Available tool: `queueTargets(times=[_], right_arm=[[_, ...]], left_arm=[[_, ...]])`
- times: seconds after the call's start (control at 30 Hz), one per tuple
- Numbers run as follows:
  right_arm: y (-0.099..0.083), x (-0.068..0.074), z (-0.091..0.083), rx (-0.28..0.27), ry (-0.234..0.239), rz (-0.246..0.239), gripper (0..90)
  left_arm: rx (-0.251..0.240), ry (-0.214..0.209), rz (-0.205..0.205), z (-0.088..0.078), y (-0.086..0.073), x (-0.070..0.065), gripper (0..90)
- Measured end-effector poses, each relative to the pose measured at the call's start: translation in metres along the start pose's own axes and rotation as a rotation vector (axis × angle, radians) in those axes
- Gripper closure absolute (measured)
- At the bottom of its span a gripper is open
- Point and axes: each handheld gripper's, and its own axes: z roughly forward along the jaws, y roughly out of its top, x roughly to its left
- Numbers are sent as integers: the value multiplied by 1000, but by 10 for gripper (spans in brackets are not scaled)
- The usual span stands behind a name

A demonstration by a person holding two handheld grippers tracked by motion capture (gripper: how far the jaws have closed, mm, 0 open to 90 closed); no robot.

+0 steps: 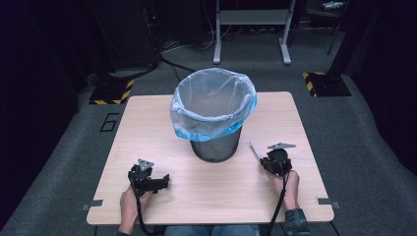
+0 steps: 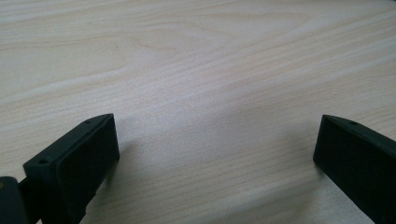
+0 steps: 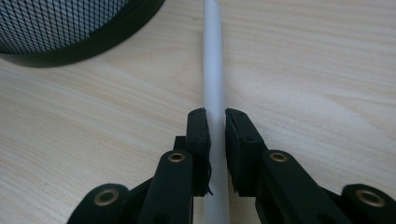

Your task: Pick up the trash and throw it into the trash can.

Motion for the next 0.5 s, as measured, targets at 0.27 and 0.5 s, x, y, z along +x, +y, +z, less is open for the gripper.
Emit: queueTargets(times=[0.27, 0.5], right_arm=[[7, 0, -23, -77, -7, -19, 799], [14, -1, -33, -114, 3, -18, 800]], left_arm=[[0, 0, 0, 0, 0, 0, 0], [0, 0, 0, 0, 0, 0, 0]])
